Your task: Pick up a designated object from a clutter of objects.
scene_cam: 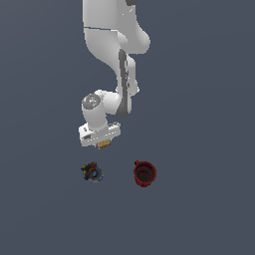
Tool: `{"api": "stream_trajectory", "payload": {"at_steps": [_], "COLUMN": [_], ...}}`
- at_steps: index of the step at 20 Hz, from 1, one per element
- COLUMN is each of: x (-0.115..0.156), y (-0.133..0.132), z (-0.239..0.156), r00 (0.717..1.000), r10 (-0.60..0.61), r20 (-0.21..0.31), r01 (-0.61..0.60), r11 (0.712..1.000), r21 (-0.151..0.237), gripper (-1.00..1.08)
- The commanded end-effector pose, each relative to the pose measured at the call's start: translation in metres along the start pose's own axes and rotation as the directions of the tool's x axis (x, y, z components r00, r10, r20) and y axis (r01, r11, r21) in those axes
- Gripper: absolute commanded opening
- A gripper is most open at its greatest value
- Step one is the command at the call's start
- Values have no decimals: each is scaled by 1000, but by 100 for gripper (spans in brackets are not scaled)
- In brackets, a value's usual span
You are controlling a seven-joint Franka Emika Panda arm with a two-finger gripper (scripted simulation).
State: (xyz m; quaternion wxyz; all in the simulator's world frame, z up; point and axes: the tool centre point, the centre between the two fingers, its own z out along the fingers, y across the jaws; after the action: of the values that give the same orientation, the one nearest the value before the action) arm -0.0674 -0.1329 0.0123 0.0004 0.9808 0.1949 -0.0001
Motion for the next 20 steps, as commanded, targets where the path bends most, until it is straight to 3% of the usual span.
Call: {"api": "stream_trajectory", "payload": {"at_steps": [1, 10, 20], "x": [2, 27, 82], "y": [-2, -28, -84], "z": [-3, -40, -120], "r00": [1000, 1000, 1000], "r10": [0, 0, -1], "r20": [-1, -1, 0], "r01": [0, 0, 1], "r11": [1000, 1000, 1000], "r21": [-1, -1, -1], "gripper": [-100, -100, -100]}}
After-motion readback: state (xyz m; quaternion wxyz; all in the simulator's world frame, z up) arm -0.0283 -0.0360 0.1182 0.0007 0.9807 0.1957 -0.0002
